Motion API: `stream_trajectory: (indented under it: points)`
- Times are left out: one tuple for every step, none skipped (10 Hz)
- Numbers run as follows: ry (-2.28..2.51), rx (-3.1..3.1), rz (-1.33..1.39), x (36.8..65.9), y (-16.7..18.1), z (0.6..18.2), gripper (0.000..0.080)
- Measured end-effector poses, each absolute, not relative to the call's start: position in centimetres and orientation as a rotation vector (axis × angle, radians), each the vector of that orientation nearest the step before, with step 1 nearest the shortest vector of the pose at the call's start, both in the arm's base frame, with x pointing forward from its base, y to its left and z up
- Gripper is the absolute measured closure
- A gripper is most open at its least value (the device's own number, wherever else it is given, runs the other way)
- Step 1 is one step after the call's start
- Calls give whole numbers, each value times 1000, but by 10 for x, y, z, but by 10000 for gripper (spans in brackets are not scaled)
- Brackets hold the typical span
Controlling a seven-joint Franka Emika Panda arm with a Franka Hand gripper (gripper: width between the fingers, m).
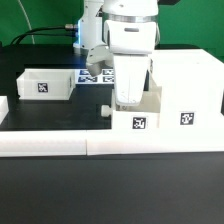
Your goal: Assemble drawer
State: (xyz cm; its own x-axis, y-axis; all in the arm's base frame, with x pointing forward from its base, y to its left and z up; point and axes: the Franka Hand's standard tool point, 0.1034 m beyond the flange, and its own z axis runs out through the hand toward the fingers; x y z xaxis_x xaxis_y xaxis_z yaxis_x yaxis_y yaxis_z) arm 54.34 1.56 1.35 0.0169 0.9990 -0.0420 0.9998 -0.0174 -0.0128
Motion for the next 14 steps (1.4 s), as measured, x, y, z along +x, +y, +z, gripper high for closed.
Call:
stream_trajectory:
  points:
    - [2217, 2192, -62, 545, 15, 13, 757]
    - [2234, 2173, -62, 546, 15, 12, 757]
    - [2226, 2181, -62, 546, 15, 12, 757]
    - [2226, 2182, -62, 546, 14, 12, 757]
    - [2225, 2182, -62, 546, 14, 12, 757]
    - [2225, 2183, -62, 546, 14, 12, 757]
    - [2223, 2185, -62, 546, 14, 12, 757]
    - [2196, 2210, -60, 546, 16, 15, 553]
    - [2192, 2217, -70, 546, 17, 22, 417]
    - [2191, 2218, -72, 548, 16, 29, 417]
    - [2192, 2221, -84, 548, 16, 36, 239]
    - [2193, 2226, -96, 548, 15, 45, 178]
    - [2181, 2231, -91, 549, 15, 53, 178]
    - [2177, 2229, -86, 550, 12, 58, 154]
